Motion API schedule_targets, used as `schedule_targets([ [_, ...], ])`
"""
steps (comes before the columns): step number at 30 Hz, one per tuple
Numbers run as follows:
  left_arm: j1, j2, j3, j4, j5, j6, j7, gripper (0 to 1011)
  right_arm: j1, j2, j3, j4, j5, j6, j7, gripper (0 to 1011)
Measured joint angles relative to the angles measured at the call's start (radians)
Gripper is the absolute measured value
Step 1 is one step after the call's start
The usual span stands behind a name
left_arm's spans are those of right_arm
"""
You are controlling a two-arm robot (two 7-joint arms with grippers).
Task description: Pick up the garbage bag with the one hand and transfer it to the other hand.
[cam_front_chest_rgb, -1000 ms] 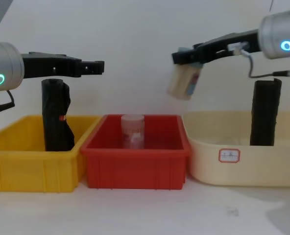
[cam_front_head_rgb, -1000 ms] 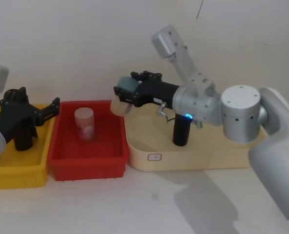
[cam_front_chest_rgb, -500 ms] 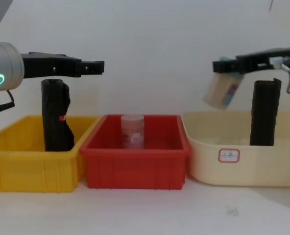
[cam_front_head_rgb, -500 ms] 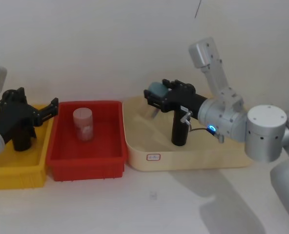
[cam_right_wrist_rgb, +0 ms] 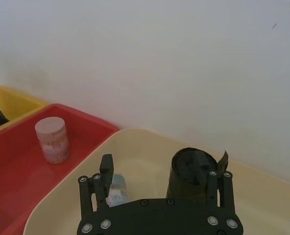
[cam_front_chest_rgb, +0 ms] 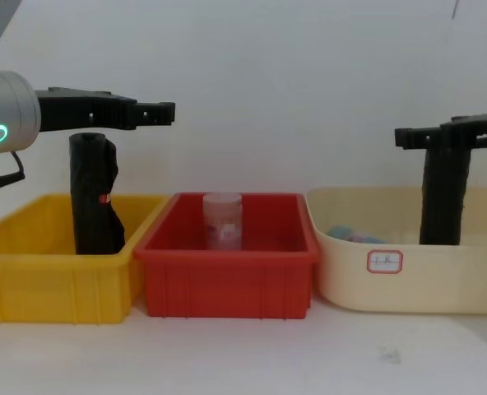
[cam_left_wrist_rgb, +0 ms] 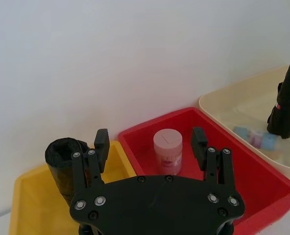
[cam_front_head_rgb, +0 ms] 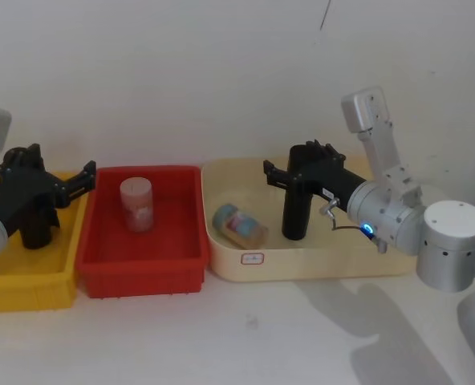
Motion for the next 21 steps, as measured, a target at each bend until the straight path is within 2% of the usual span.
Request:
schedule_targets([
  [7, 0.000, 0.000, 0.000, 0.000, 0.000, 0.000, 0.000, 1001, -0.017, -0.005, 0.001, -0.015, 0.006, -0.006, -0.002, 1000],
  [21, 0.000, 0.000, 0.000, 0.000, 0.000, 0.000, 0.000, 1001, -0.093, -0.054, -0.035, -0.098, 0.038, 0.009, -0.019, 1000],
])
